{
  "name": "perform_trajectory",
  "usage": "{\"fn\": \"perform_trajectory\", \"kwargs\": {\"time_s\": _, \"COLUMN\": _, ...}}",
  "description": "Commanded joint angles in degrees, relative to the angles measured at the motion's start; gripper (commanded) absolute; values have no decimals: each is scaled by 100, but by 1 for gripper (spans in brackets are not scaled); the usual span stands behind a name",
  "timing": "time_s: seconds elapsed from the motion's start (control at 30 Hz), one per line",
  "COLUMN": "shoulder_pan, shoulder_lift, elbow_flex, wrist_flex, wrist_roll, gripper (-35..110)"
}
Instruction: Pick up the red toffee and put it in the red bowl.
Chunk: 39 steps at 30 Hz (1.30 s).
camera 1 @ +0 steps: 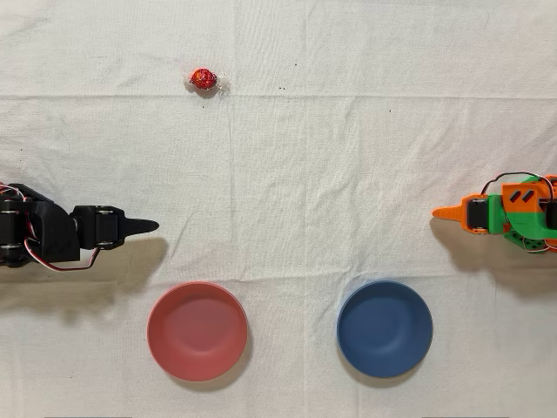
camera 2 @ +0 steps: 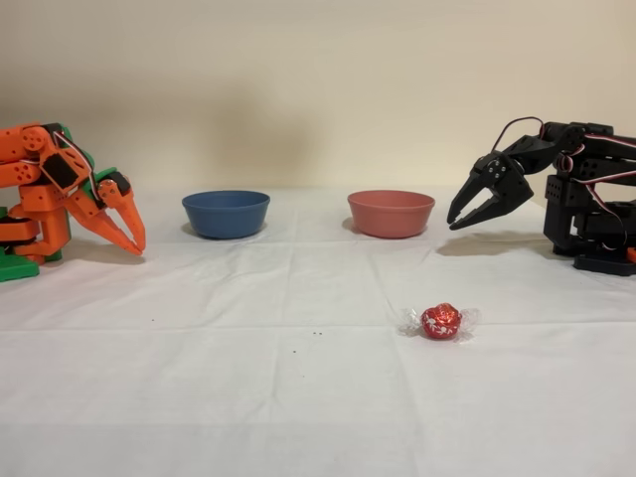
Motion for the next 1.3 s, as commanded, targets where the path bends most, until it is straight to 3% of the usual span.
{"fn": "perform_trajectory", "kwargs": {"time_s": 0.0, "shoulder_pan": 53, "shoulder_lift": 70, "elbow_flex": 114, "wrist_flex": 70, "wrist_roll": 97, "gripper": 1}}
{"fn": "perform_trajectory", "kwargs": {"time_s": 0.53, "shoulder_pan": 53, "shoulder_lift": 70, "elbow_flex": 114, "wrist_flex": 70, "wrist_roll": 97, "gripper": 6}}
{"fn": "perform_trajectory", "kwargs": {"time_s": 0.83, "shoulder_pan": 35, "shoulder_lift": 70, "elbow_flex": 114, "wrist_flex": 70, "wrist_roll": 35, "gripper": 1}}
{"fn": "perform_trajectory", "kwargs": {"time_s": 1.1, "shoulder_pan": -176, "shoulder_lift": 70, "elbow_flex": 0, "wrist_flex": -439, "wrist_roll": -861, "gripper": 1}}
{"fn": "perform_trajectory", "kwargs": {"time_s": 1.27, "shoulder_pan": -404, "shoulder_lift": 70, "elbow_flex": -694, "wrist_flex": -88, "wrist_roll": -1072, "gripper": 0}}
